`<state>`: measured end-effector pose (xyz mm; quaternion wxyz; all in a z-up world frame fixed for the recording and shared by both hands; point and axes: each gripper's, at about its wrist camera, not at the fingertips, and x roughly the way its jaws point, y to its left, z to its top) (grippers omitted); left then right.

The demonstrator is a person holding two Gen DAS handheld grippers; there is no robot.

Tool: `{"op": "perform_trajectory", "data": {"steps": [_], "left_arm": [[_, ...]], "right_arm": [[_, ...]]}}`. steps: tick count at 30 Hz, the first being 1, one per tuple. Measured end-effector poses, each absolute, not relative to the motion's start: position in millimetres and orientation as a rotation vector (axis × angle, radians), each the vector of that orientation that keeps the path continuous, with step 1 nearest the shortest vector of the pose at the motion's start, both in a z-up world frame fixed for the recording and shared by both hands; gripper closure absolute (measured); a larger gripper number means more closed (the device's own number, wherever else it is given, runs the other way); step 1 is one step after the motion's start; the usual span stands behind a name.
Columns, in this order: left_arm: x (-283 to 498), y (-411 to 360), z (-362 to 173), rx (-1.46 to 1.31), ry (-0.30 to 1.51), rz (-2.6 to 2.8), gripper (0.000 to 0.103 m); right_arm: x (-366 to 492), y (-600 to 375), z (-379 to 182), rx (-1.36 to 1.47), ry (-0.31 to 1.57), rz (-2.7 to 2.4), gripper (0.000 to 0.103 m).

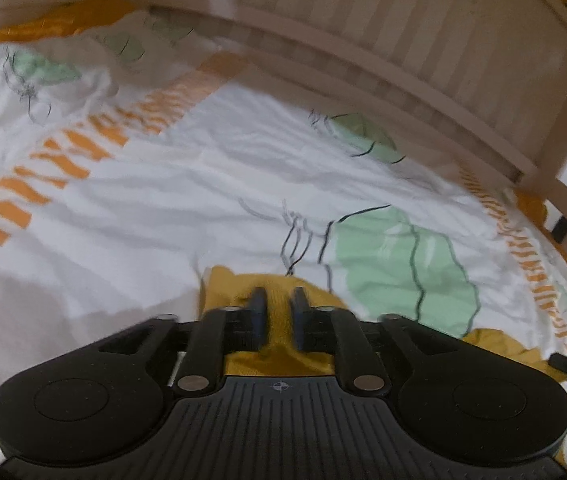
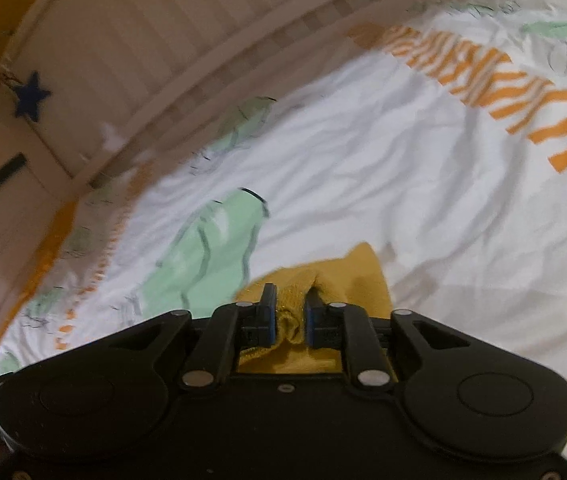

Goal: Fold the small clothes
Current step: 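Grasp the hem with both grippers and lift it toward the collar, then lay the hem over the collar and open both grippers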

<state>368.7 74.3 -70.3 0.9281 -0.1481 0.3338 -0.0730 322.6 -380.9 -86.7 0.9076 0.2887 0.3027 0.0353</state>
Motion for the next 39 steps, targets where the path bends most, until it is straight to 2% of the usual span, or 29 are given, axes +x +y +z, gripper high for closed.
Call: {"op": "perform_trajectory", "data": {"steps": [2, 4, 5, 9, 13, 16, 21, 28, 39], "left_arm": [[372, 79, -76, -0.311, 0.682, -0.135, 0.07], [375, 83, -77, -0.311, 0.684, -0.121, 0.065], [375, 86, -76, -0.308, 0.679, -0.11, 0.064], [365, 88, -63, -0.27, 0.642, -0.109, 0.064], [341, 68, -56, -0.113, 0.624, -0.175, 0.062], [317, 46, -63, 0.017, 0.632, -0.261, 0.062], [292, 15, -88, 0.203, 0.681, -0.357, 0.062], [298, 13, -102, 0.139, 0.714, -0.335, 0.055], [361, 19, -97, 0.093, 0.78, -0.303, 0.054]], "right_arm": [[324, -382, -91, 0.59, 0.628, 0.046, 0.048], [324, -384, -92, 0.581, 0.609, 0.04, 0.035], [323, -385, -91, 0.57, 0.598, 0.033, 0.032], [314, -386, -76, 0.514, 0.552, -0.016, 0.031], [302, -364, -59, 0.357, 0.54, 0.006, 0.03], [296, -335, -56, 0.233, 0.573, 0.073, 0.026], [290, -286, -65, 0.058, 0.653, 0.174, 0.026], [312, -246, -86, -0.055, 0.737, 0.214, 0.022], [363, -266, -85, 0.057, 0.756, 0.14, 0.022]]}}
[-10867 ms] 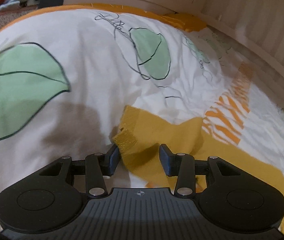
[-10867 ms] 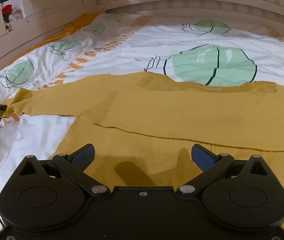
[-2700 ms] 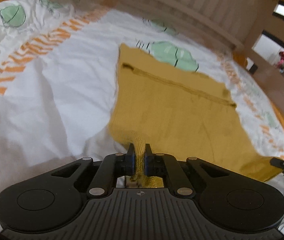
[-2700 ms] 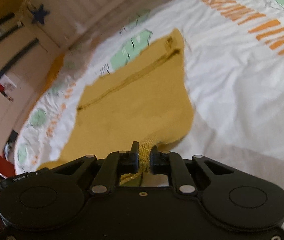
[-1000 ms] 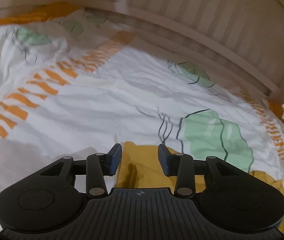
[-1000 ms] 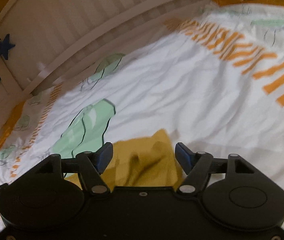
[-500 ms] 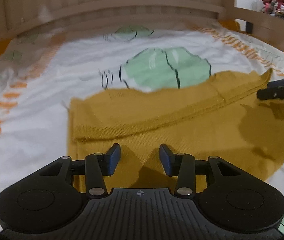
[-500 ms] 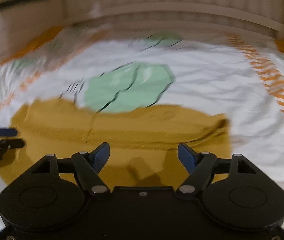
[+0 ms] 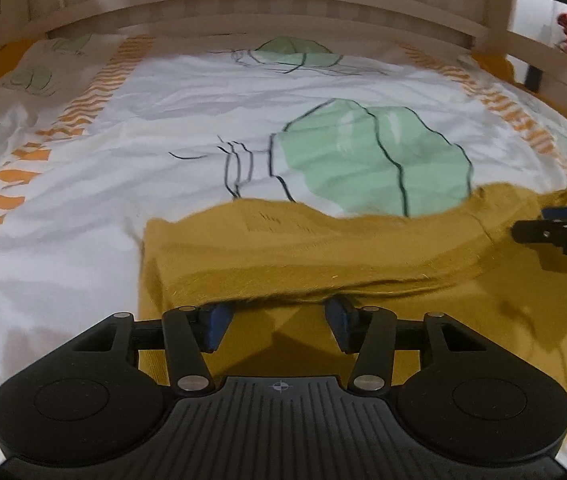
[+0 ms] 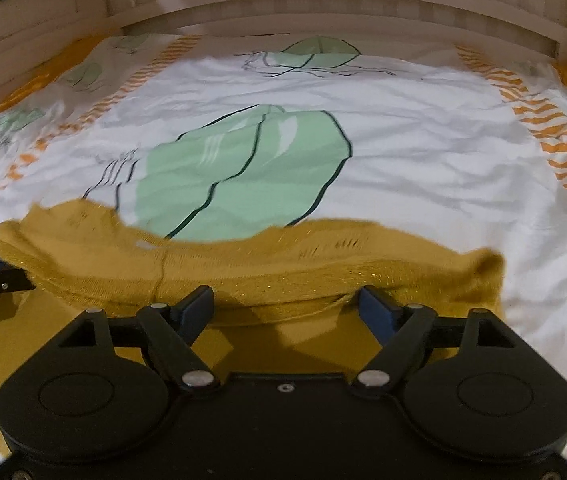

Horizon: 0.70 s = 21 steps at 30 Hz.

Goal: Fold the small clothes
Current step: 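Lay the hem over the collar and open both grippers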

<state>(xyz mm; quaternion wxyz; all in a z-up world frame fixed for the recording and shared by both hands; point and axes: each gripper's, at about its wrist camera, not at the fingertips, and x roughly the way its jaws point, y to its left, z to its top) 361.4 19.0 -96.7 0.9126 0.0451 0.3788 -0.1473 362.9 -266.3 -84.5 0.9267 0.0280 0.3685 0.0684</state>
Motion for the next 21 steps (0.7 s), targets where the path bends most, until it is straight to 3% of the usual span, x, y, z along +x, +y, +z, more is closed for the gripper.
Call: {"op": "perform_trajectory", "data": {"steps": [12, 21], "left_arm": [[410, 40, -93, 0.019, 0.855, -0.189, 0.054], [395, 46, -89, -0.005, 0.888, -0.184, 0.054]], "right_arm": [[365, -299, -76, 0.231, 0.789, 0.077, 0.017], [331, -297, -80, 0.163, 0.791, 0.103, 0.015]]}}
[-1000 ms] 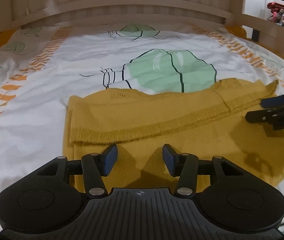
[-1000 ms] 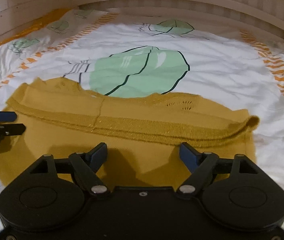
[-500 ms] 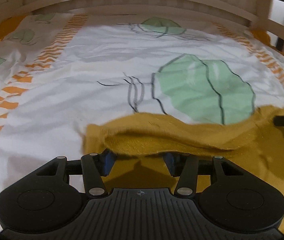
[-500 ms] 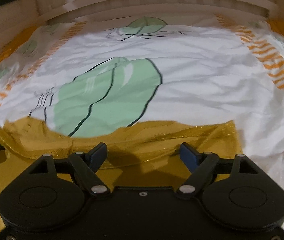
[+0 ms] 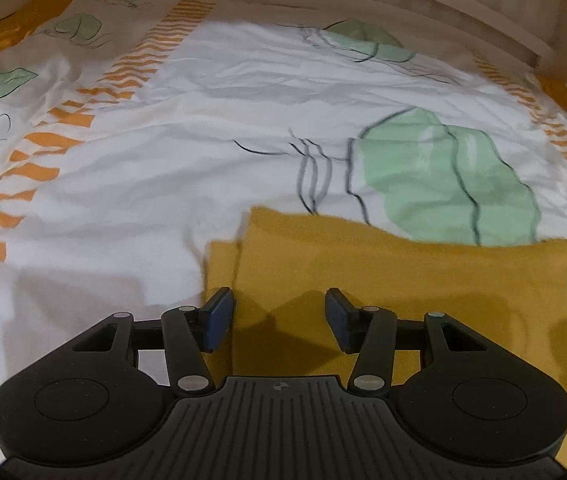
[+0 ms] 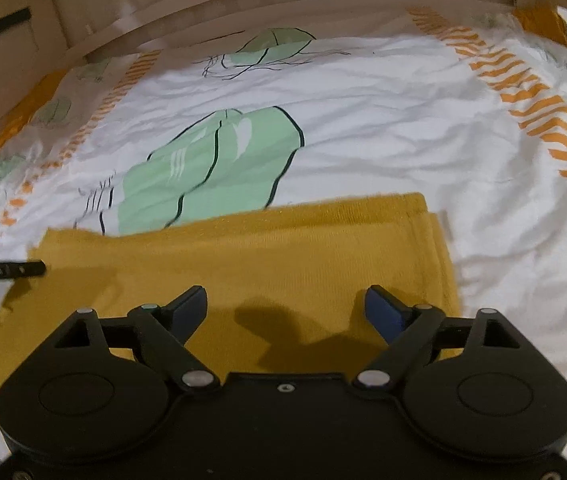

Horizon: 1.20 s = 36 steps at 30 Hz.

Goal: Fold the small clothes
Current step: 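Lay the hem over the collar and open both grippers, then press and smooth the folded sweater with both grippers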

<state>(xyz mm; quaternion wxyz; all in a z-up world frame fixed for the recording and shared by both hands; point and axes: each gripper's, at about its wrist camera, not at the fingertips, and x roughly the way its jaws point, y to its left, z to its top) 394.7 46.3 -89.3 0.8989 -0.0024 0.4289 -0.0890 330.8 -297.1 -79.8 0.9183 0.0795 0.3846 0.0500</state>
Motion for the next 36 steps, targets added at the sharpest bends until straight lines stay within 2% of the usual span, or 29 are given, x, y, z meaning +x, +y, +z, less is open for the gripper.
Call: {"op": "perform_trajectory", "data": {"steps": [5, 8, 12, 16, 18, 20, 24, 31, 33, 34, 35, 36], "left_arm": [[344, 41, -93, 0.084, 0.861, -0.238, 0.054], [313, 43, -96, 0.094, 0.839, -0.245, 0.053], [282, 47, -97, 0.115, 0.819, -0.259, 0.052], [268, 55, -102, 0.091, 0.817, -0.254, 0.05], [265, 57, -104, 0.071, 0.808, -0.233, 0.042], [264, 61, -108, 0.025, 0.81, -0.223, 0.041], [263, 70, -109, -0.027, 0.798, -0.245, 0.04], [264, 65, -106, -0.022, 0.832, -0.225, 0.039], [265, 63, -106, -0.006, 0.841, -0.219, 0.038], [265, 62, -105, -0.007, 0.847, -0.216, 0.038], [266, 62, -105, -0.01, 0.854, -0.214, 0.038], [267, 63, -105, -0.015, 0.861, -0.214, 0.038]], "right_arm": [[299, -289, -87, 0.034, 0.76, 0.099, 0.014], [279, -285, -94, -0.031, 0.752, 0.103, 0.005], [256, -285, -100, -0.078, 0.736, 0.102, 0.005], [242, -297, -104, -0.005, 0.764, 0.07, 0.001], [237, -305, -105, 0.051, 0.772, 0.05, 0.001], [234, -309, -104, 0.07, 0.785, 0.031, 0.001], [233, -309, -91, 0.09, 0.814, -0.005, 0.001], [242, -272, -49, 0.14, 0.717, 0.09, 0.001], [260, -255, -47, 0.158, 0.743, 0.153, 0.022], [270, -248, -48, 0.175, 0.762, 0.177, 0.044], [283, -239, -50, 0.193, 0.783, 0.197, 0.059], [294, -232, -53, 0.205, 0.795, 0.212, 0.064]]}}
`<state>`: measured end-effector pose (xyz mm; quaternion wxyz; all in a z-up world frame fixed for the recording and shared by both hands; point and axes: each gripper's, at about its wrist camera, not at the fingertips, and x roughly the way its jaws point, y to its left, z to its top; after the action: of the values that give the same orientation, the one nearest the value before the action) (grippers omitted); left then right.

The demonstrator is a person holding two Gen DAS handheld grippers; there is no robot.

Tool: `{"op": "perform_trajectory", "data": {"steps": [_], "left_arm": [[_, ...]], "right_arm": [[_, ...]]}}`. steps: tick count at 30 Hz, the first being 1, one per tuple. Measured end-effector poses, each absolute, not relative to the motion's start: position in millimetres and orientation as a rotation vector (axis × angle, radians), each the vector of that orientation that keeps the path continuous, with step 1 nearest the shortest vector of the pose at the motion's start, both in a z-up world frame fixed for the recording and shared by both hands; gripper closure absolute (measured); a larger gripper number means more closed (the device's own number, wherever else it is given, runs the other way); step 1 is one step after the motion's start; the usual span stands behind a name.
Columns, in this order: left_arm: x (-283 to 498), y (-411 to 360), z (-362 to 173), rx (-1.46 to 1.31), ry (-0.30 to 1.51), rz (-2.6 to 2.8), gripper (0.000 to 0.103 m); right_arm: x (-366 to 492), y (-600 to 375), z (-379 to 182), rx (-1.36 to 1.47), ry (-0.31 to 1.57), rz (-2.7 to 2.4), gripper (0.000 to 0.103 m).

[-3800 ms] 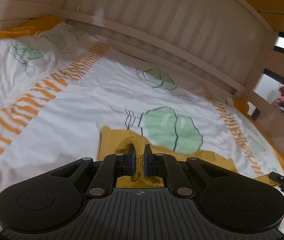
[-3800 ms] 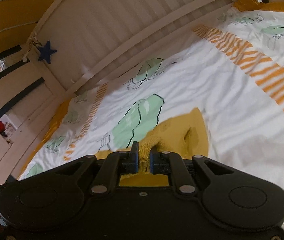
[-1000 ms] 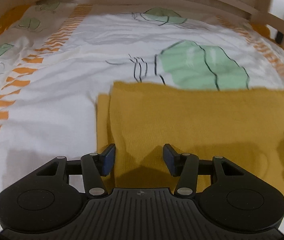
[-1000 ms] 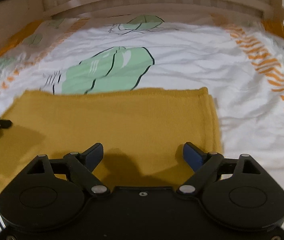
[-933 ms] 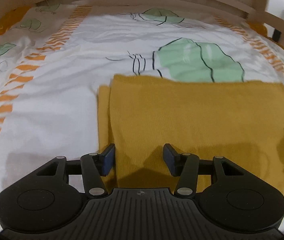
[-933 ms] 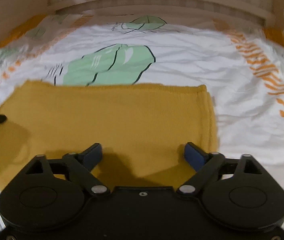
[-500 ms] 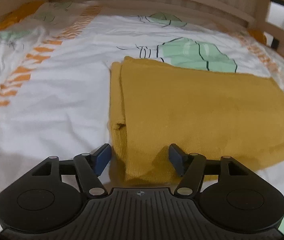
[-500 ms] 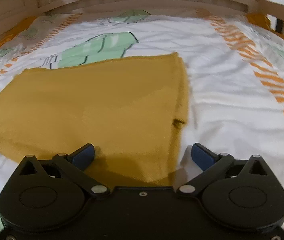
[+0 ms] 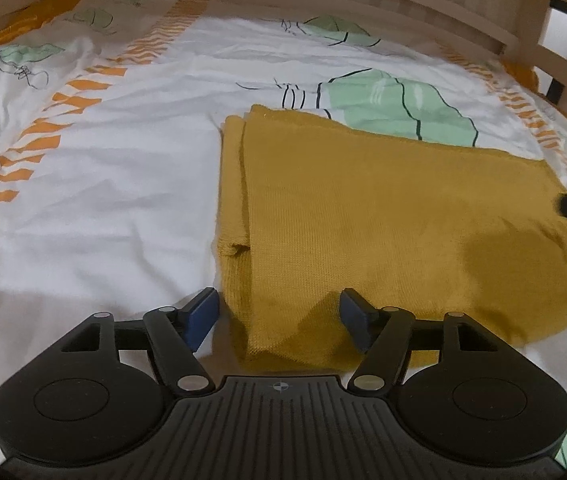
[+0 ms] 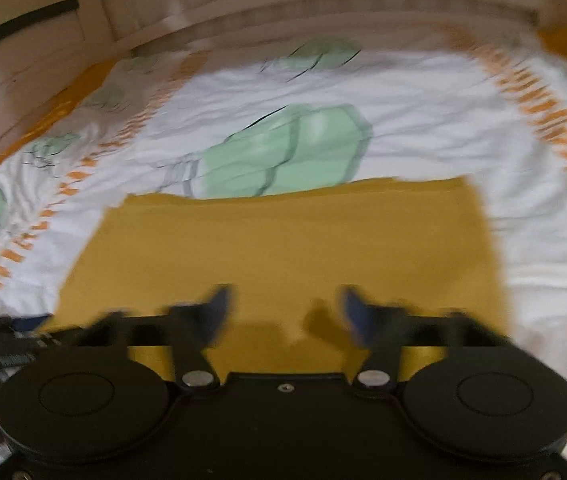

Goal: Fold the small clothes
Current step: 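Press and smooth the folded sweater with both grippers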

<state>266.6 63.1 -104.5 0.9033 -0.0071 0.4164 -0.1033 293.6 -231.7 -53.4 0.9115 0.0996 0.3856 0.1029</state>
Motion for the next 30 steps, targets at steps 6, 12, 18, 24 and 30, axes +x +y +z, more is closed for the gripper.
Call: {"op": "perform_trajectory", "data": {"steps": [6, 12, 18, 24, 30], "left_arm": [[269, 68, -99, -0.053, 0.893, -0.237, 0.038], [265, 69, -84, -0.051, 0.822, -0.221, 0.038], [268, 73, -81, -0.052, 0.819, -0.209, 0.038], [273, 77, -84, -0.056, 0.837, -0.199, 0.038], [276, 80, -88, -0.064, 0.856, -0.199, 0.038]], "right_arm": [[349, -200, -69, 0.219, 0.797, 0.203, 0.071], [376, -189, -96, 0.184, 0.896, 0.148, 0.072], [354, -186, -86, 0.137, 0.848, 0.167, 0.072], [296, -172, -79, 0.062, 0.817, 0.206, 0.071], [244, -174, -99, 0.117, 0.818, 0.221, 0.07]]}}
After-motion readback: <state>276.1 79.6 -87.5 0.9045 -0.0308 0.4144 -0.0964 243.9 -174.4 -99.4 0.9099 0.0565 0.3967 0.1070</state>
